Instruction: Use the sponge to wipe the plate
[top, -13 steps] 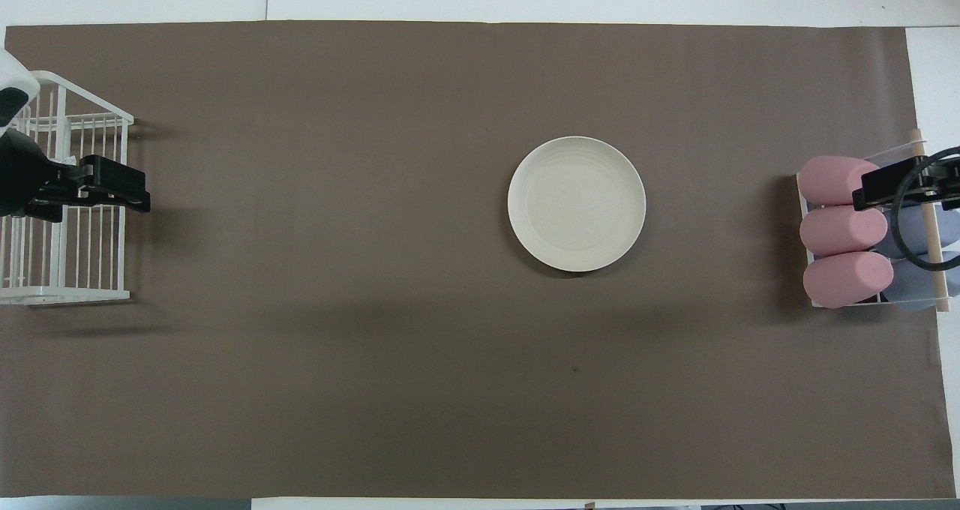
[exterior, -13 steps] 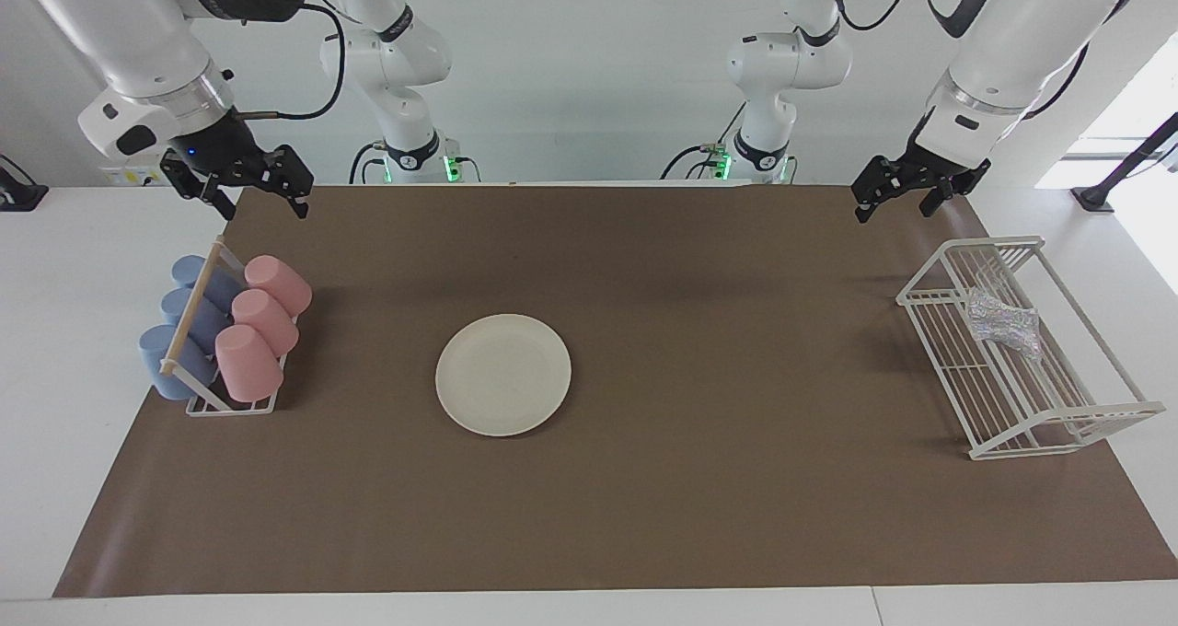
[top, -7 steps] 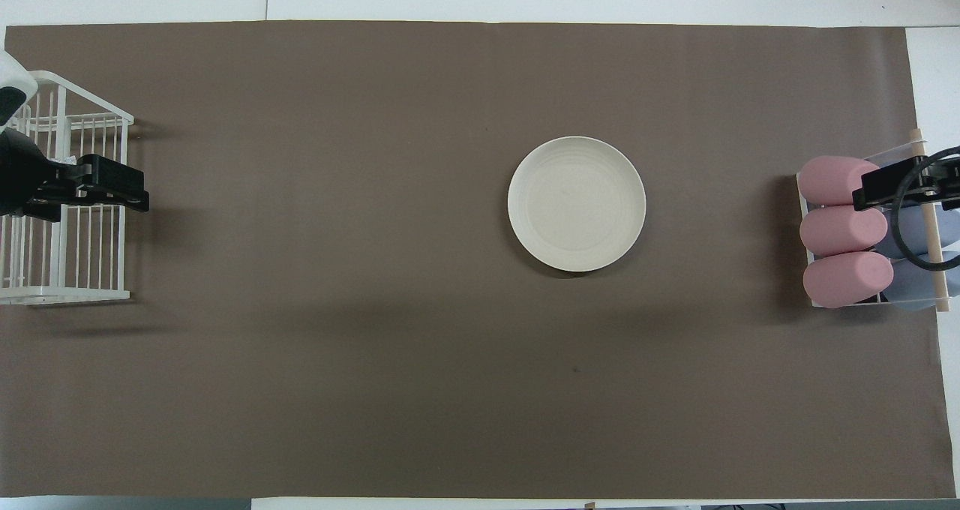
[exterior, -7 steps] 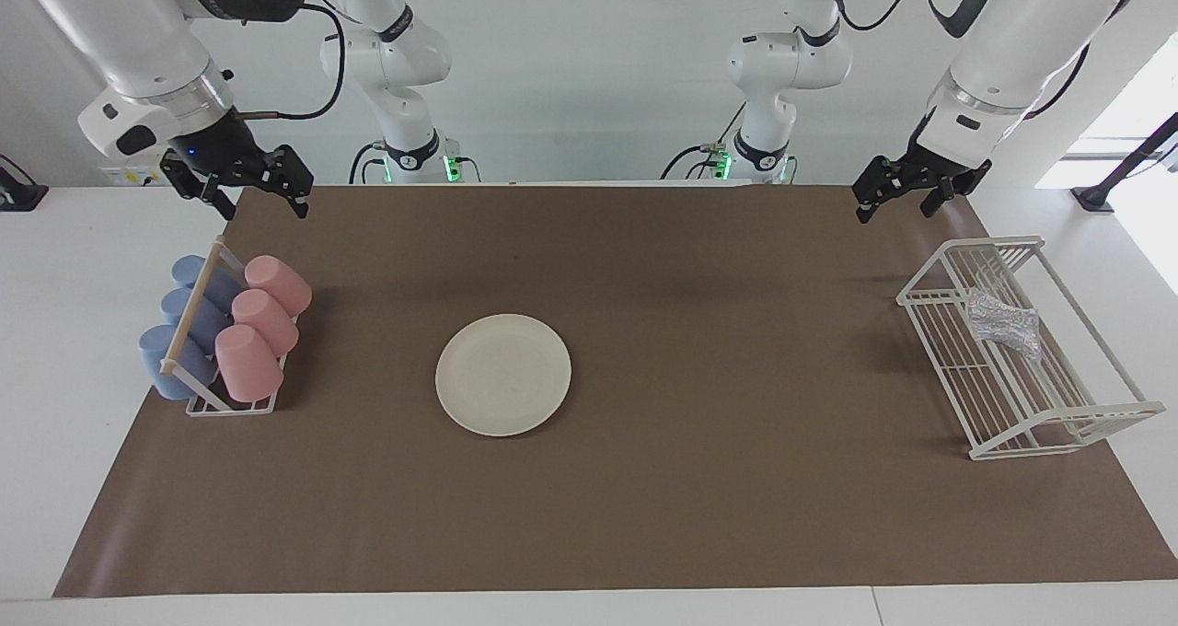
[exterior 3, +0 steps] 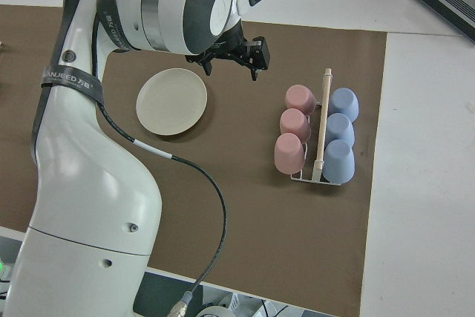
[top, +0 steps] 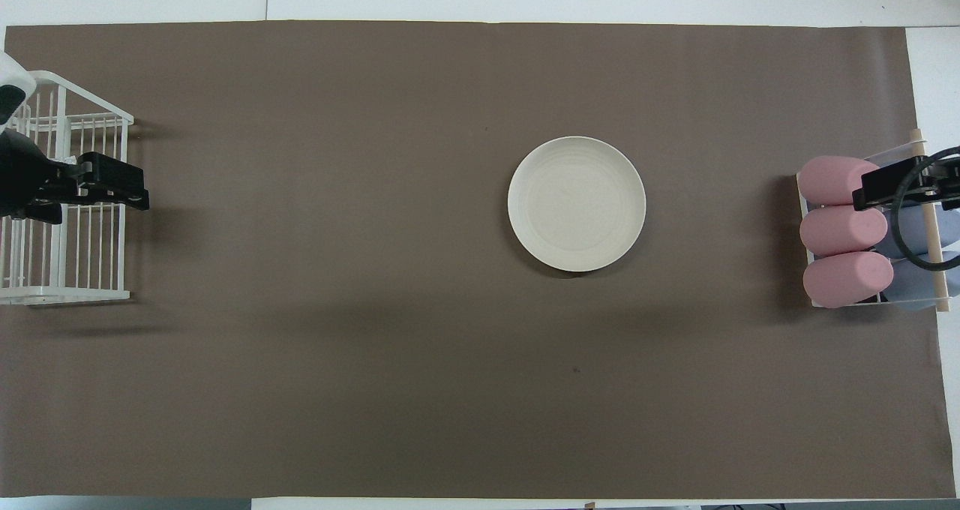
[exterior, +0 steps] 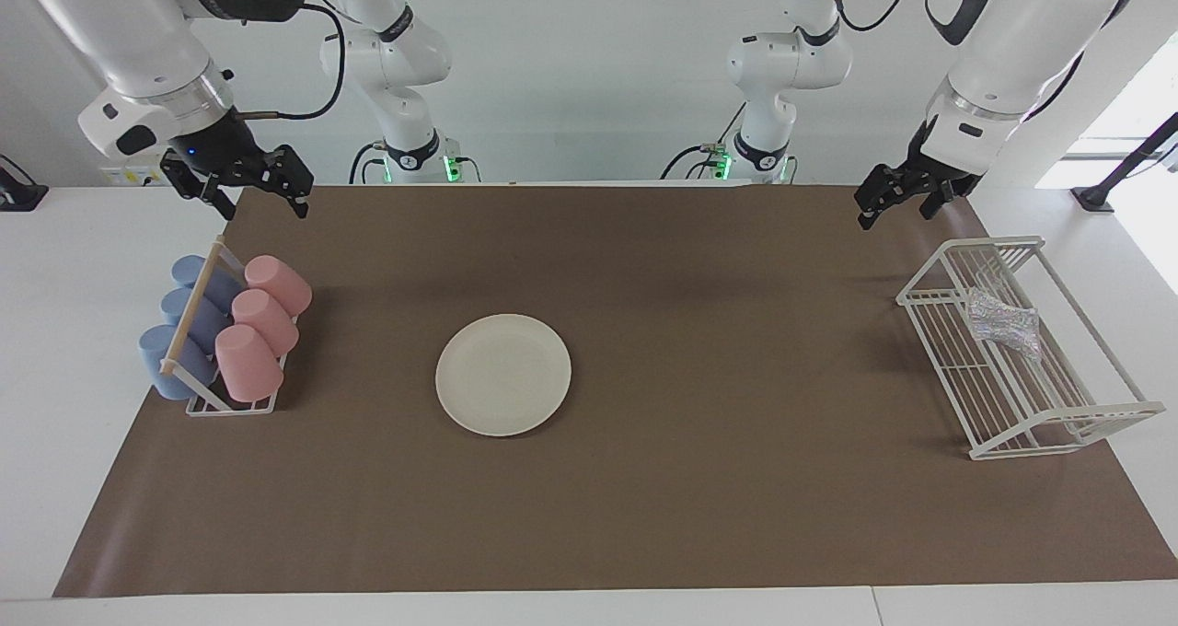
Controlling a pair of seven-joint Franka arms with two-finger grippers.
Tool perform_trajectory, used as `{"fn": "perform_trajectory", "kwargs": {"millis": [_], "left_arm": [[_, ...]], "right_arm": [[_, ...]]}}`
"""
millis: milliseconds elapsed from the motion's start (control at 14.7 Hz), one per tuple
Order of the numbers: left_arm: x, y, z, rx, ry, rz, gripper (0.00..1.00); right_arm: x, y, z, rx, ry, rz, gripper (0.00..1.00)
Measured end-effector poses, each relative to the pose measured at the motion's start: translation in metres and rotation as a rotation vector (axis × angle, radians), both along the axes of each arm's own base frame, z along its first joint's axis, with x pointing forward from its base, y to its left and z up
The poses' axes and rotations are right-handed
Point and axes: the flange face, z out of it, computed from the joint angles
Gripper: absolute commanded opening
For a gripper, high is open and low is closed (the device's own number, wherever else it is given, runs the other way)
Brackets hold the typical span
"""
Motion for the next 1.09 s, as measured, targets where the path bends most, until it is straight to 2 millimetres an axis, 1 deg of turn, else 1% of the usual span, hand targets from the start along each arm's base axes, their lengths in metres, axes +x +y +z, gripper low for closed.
{"fn": "perform_trajectory", "kwargs": {"millis": [205,341,545,682,955,1091], "left_arm": [[0.003,0.011,-0.029,0.163,-0.005,-0.018,1.0],[0.008,0.019,-0.053,0.299,-0.009,-0.056,1.0],[0.028,0.018,-0.106,0.523,-0.024,-0.087,1.0],[0.044,0.023,-0.134,0.633,-0.033,-0.134,1.0],[0.055,0.034,-0.169,0.811,-0.037,-0.215,1.0],[0.059,0.039,-0.183,0.848,-0.035,-0.211,1.0]], "right_arm": [[0.0,0.001,0.0,-0.005,0.004,-0.089,1.0],[0.0,0.007,0.0,-0.011,0.008,-0.181,1.0],[-0.002,0.014,-0.002,-0.026,0.035,-0.376,1.0],[-0.008,0.015,-0.005,-0.048,0.08,-0.556,1.0],[-0.013,0.034,-0.005,-0.095,0.108,-0.915,1.0],[-0.014,0.047,-0.005,-0.111,0.119,-1.067,1.0]]}}
